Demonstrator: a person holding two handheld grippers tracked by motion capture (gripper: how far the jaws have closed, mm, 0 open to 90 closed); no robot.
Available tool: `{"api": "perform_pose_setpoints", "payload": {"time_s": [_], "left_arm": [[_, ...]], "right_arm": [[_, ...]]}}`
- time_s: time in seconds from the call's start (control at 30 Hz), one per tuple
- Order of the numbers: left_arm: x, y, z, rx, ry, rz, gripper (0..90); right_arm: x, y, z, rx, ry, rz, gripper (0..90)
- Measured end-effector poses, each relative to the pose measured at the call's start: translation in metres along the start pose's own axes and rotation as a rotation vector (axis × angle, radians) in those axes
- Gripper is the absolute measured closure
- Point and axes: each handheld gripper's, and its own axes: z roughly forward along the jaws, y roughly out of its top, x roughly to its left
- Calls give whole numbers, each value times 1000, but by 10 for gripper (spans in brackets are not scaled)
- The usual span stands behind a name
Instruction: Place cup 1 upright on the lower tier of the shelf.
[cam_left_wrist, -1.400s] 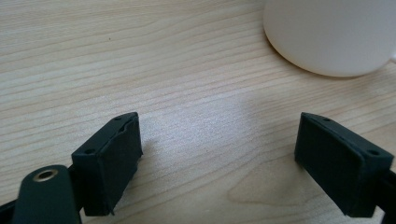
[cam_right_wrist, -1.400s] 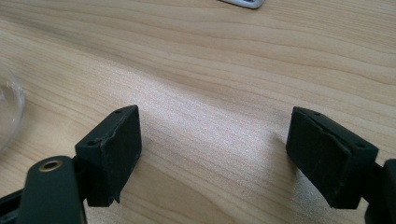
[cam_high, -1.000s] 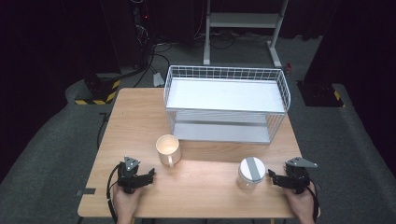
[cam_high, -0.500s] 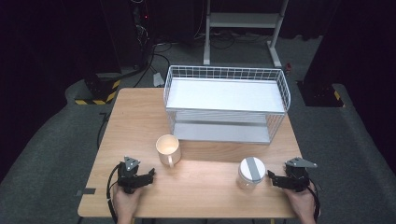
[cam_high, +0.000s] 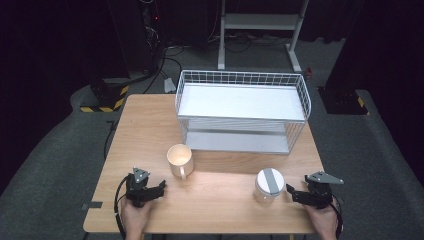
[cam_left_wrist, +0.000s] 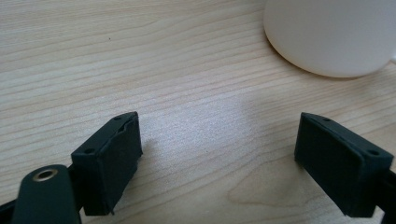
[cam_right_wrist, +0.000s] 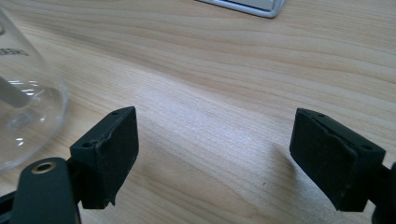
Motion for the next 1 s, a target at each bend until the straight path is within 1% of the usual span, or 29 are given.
{"api": "perform_pose_setpoints", "payload": {"time_s": [0.03,0.07,0.2,0.27,0.3,0.33,0.37,0.4,0.47,0.53,0.57,0.6,0.83,0.87,1.0], "left_arm": [[0,0,0,0,0,-1,150],[0,0,0,0,0,0,150],[0,0,0,-2,0,-3,151],[0,0,0,-1,0,-3,151],[0,0,0,-1,0,-3,151],[0,0,0,-1,0,-3,151],[0,0,0,-1,0,-3,151],[0,0,0,-2,0,-3,151],[0,0,0,-1,0,-3,151],[0,0,0,-1,0,-4,151],[0,0,0,-1,0,-4,151],[0,0,0,-1,0,-4,151],[0,0,0,-2,2,-3,153],[0,0,0,-2,2,-3,153],[0,0,0,-2,2,-3,153]], "right_arm": [[0,-1,-1,-7,2,-11,159],[2,-1,-2,-4,5,4,158],[5,-3,-4,-8,19,-6,158],[6,-5,-6,-13,22,0,159],[6,-5,-7,-18,25,-8,159],[7,-5,-8,-19,27,4,159],[7,-6,-9,-23,27,-2,159],[8,-6,-10,-25,31,6,160],[8,-7,-12,-32,34,-5,160],[10,-8,-15,-40,42,4,160],[9,-9,-16,-46,43,-10,159],[11,-9,-18,-48,45,-2,159],[19,-13,-26,-67,62,-25,149],[20,-14,-27,-70,66,-19,148],[26,-16,-29,-74,89,-29,145]]}}
